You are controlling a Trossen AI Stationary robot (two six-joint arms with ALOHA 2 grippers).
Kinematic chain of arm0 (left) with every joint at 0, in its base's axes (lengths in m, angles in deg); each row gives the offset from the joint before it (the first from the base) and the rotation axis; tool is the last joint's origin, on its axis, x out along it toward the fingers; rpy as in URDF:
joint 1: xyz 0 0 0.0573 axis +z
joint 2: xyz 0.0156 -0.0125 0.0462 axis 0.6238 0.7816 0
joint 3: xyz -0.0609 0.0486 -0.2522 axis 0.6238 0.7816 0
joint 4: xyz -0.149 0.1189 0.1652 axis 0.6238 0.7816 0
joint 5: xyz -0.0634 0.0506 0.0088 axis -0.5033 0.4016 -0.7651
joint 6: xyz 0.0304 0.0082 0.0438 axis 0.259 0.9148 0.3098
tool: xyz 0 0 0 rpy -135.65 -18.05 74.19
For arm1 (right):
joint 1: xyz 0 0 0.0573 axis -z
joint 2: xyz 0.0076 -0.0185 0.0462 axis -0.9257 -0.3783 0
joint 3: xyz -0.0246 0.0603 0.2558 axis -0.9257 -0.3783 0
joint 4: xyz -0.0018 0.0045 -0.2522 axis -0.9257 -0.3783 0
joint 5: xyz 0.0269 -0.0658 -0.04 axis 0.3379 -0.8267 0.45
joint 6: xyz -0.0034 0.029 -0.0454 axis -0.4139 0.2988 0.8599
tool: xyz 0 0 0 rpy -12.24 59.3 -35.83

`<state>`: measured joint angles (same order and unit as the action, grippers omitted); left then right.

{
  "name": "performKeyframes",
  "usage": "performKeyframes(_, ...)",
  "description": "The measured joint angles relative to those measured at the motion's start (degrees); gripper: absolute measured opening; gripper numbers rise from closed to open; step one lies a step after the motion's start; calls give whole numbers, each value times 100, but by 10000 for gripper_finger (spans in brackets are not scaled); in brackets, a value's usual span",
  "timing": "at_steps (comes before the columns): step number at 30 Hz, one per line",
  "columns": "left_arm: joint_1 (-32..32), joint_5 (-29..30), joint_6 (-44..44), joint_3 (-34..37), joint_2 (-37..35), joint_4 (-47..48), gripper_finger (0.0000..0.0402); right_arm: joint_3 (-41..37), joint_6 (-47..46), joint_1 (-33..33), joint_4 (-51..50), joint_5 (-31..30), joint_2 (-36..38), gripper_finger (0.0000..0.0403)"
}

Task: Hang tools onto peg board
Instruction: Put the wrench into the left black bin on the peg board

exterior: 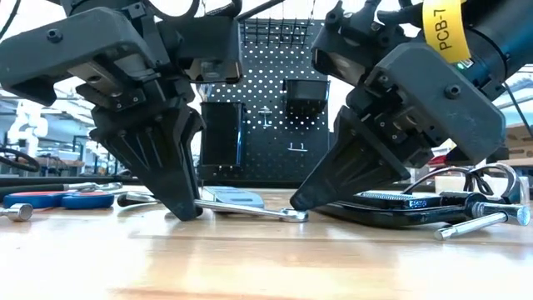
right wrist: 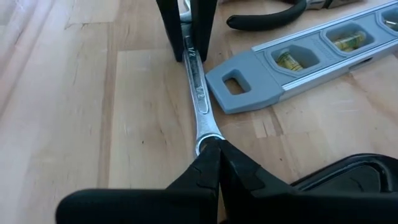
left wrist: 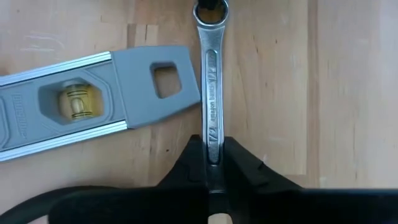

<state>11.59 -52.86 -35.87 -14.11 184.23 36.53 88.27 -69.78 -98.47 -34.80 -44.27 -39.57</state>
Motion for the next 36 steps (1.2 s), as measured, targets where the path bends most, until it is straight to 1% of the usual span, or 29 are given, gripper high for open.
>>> performKeyframes(3,-2,1,163,-94,10,123,11,-2,34,0,75,19,7,0)
performKeyframes(6,-13,0,330,-250,20,375,10,-6,268,-13,48,108,108,0)
performKeyframes(9,-13,90,331,-374,-4,745,9,-22,674,-121,-32,129,417,0)
performKeyframes(12,-17,205,456,-473,-107,870,9,-6,937,-215,-75,63,873,0)
performKeyframes(16,-12,285,490,-505,-388,914,9,-4,1108,-314,-347,-355,1405,7)
performKeyframes(19,-7,400,491,-505,-716,945,8,-2,1126,-440,-807,-804,1818,18)
performKeyframes(22,-57,778,491,-510,-1106,997,8,-2,1038,-559,-1433,-1298,2164,27)
performKeyframes(25,-168,1330,582,-430,-1574,1083,8,-2,965,-686,-1874,-1811,2453,32)
performKeyframes(27,-237,1648,569,-304,-1897,1191,8,-2,908,-754,-2096,-1990,2587,31)
performKeyframes(31,-341,2371,241,175,-2647,1347,8,0,897,-804,-2307,-2073,2783,28)
performKeyframes(33,-396,2773,-64,512,-3060,1360,8,-57,916,-804,-2319,-2090,2846,27)
performKeyframes(36,-441,3069,-412,1058,-3684,1272,8,-351,901,-795,-2320,-2092,3051,23)
